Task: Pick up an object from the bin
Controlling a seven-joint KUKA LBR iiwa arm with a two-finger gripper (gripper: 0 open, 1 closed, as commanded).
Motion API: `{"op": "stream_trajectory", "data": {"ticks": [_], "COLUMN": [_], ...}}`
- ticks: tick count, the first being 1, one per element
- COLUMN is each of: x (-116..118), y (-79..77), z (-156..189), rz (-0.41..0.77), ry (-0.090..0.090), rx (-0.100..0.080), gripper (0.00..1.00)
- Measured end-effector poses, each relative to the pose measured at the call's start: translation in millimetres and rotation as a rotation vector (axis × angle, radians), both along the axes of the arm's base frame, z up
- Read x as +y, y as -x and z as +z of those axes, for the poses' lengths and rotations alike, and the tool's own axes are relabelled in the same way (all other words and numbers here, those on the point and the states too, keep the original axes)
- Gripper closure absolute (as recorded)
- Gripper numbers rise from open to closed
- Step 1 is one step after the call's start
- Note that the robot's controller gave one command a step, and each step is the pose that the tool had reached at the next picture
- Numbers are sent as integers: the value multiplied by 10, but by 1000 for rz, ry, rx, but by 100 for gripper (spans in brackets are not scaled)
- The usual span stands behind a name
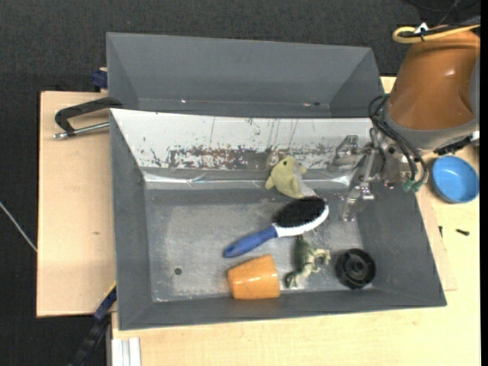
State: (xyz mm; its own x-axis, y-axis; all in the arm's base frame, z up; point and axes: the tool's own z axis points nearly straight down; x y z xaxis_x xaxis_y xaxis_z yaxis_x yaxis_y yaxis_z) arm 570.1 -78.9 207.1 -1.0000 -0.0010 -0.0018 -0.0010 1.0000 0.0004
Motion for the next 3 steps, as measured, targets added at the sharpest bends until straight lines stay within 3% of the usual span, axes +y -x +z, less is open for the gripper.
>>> {"op": "stream_trajectory", "data": {"ticks": [1, 2, 3], "x": [-42, 378, 1104], "y": [595, 504, 381], "z": [-1169, -1240, -1074], "rz": [277, 83, 265], "ry": [8, 12, -2], "rx": [-35, -37, -10], "gripper": [0, 0, 0]}}
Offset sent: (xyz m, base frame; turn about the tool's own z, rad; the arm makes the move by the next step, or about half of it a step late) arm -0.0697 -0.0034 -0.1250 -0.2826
